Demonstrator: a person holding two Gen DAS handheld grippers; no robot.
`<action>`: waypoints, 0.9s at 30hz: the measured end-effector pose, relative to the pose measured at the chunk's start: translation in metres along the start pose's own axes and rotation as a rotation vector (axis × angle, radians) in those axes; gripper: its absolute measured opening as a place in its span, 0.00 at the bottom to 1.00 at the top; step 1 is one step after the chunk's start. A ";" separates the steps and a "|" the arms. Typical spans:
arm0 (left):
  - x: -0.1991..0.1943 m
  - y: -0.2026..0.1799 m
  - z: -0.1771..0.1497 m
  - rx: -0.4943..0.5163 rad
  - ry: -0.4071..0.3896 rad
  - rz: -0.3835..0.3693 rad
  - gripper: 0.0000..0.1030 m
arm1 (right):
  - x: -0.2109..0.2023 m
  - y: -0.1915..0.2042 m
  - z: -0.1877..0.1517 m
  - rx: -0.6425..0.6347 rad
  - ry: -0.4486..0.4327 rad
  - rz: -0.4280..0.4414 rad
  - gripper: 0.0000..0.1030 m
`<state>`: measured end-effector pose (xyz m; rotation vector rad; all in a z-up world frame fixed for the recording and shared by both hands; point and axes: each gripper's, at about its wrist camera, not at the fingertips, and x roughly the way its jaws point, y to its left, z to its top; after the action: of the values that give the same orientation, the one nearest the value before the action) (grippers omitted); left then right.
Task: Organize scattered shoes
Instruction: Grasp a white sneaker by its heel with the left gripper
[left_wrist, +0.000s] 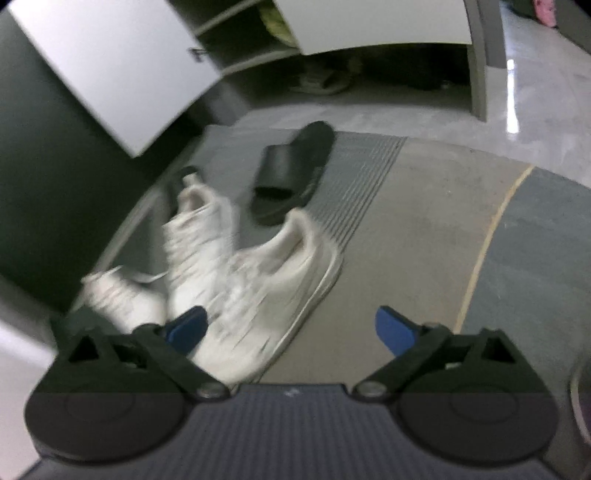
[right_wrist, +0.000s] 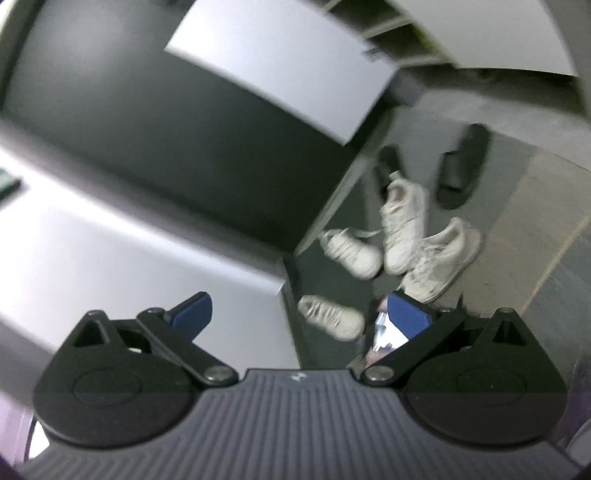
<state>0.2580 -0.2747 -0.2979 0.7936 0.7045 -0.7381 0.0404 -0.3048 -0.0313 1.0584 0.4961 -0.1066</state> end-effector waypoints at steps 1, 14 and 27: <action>0.022 0.003 0.009 -0.032 0.000 -0.034 0.90 | 0.011 0.002 -0.014 -0.013 0.002 -0.040 1.00; 0.179 0.057 0.025 -0.407 0.120 -0.206 0.43 | 0.091 -0.025 0.023 0.101 0.100 -0.149 1.00; 0.096 0.042 -0.012 -0.195 0.208 -0.257 0.24 | 0.082 -0.008 0.008 0.056 0.087 -0.101 1.00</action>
<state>0.3407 -0.2732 -0.3632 0.6122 1.0640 -0.8097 0.1131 -0.3039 -0.0707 1.0958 0.6286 -0.1654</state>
